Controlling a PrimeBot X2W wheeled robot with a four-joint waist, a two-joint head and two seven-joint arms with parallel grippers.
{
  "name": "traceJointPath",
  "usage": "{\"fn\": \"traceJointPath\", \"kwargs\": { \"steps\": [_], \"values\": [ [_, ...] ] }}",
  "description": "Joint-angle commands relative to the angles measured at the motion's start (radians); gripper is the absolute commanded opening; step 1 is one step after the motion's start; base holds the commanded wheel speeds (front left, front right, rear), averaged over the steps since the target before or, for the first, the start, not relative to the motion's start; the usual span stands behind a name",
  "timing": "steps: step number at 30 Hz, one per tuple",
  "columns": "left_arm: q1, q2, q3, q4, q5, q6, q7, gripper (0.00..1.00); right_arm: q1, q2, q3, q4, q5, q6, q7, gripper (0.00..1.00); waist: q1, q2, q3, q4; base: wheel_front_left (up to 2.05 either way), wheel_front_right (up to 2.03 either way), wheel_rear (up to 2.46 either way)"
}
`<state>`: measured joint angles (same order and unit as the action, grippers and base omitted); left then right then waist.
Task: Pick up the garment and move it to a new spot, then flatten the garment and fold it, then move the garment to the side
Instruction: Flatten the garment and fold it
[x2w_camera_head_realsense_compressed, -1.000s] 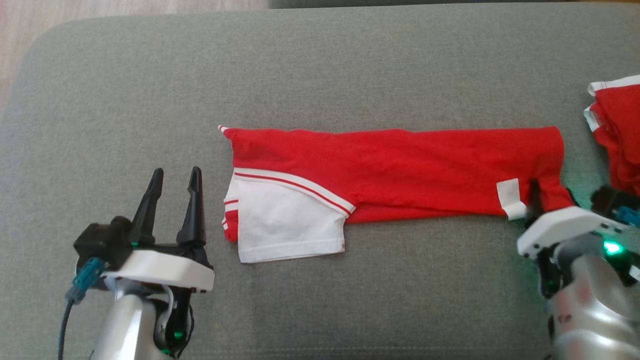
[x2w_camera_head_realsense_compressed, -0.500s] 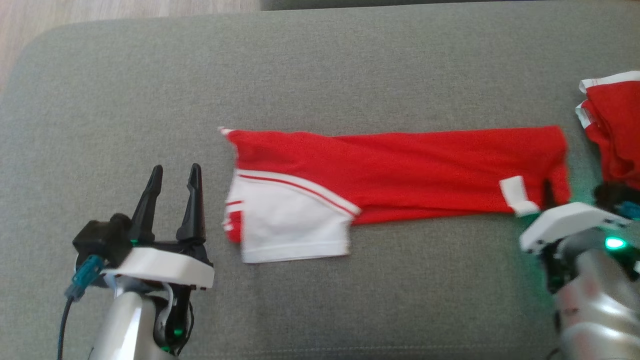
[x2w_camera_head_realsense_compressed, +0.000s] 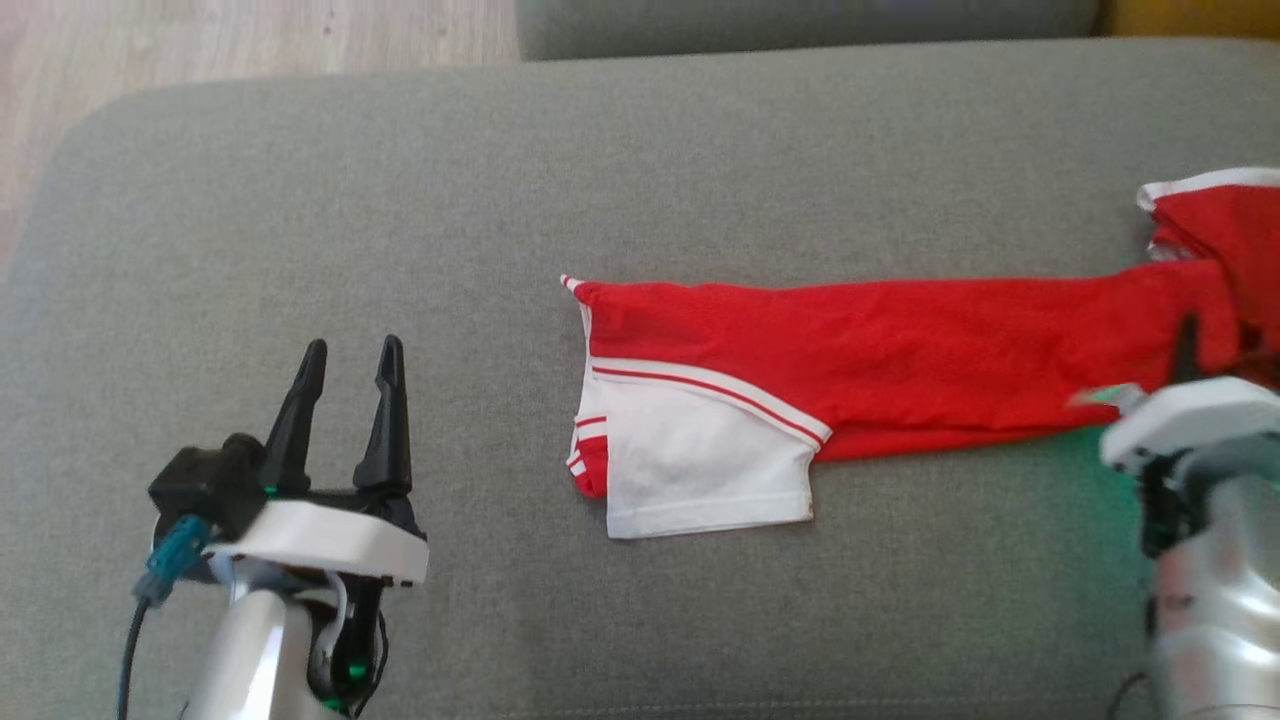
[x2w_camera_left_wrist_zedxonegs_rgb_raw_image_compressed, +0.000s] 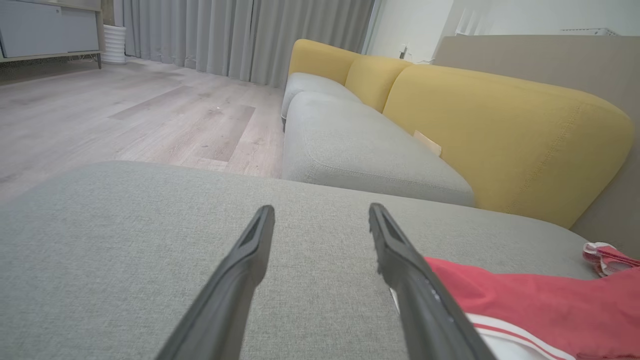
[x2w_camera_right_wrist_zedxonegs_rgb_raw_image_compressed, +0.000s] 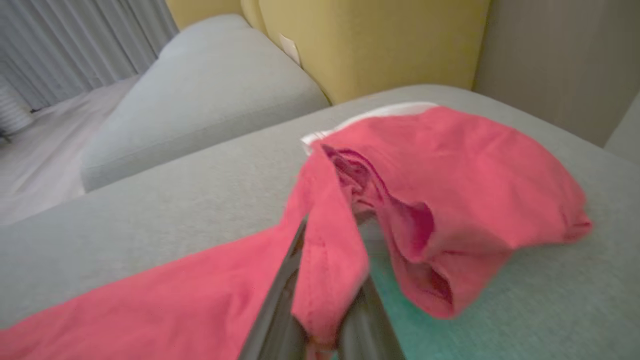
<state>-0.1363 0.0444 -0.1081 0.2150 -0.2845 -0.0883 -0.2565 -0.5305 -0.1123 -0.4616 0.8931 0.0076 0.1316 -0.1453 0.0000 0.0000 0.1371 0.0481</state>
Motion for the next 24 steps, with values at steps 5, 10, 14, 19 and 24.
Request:
{"fn": "traceJointPath", "kwargs": {
  "steps": [5,10,14,19,24],
  "values": [
    [0.003,0.006,0.037,-0.029,-0.007,0.007,-0.005,1.0,-0.023,0.054,0.165,-0.128,0.056,-0.001,0.008,0.0,0.0,0.0,-0.053,-0.003,0.0,0.0,0.0],
    [0.023,0.006,0.032,-0.029,-0.012,0.01,-0.005,1.0,0.035,0.061,0.431,-0.233,0.259,-0.001,0.052,0.0,0.0,0.0,-0.092,0.007,0.0,0.0,0.0],
    [0.036,0.006,0.031,-0.031,-0.014,0.011,-0.005,1.0,0.096,0.062,0.648,-0.333,0.408,-0.001,0.079,0.0,0.0,0.0,-0.109,0.019,0.0,0.0,0.0],
    [0.038,0.006,0.023,-0.033,-0.018,0.013,-0.005,1.0,0.131,0.062,0.808,-0.383,0.495,-0.001,0.088,0.0,0.0,0.0,-0.11,0.054,0.0,0.0,0.0],
    [0.031,0.006,0.008,-0.028,-0.024,0.016,-0.005,1.0,0.13,0.062,0.901,-0.359,0.563,-0.001,0.071,0.0,0.0,0.0,-0.099,0.109,0.0,0.0,0.0]
  ]
}}
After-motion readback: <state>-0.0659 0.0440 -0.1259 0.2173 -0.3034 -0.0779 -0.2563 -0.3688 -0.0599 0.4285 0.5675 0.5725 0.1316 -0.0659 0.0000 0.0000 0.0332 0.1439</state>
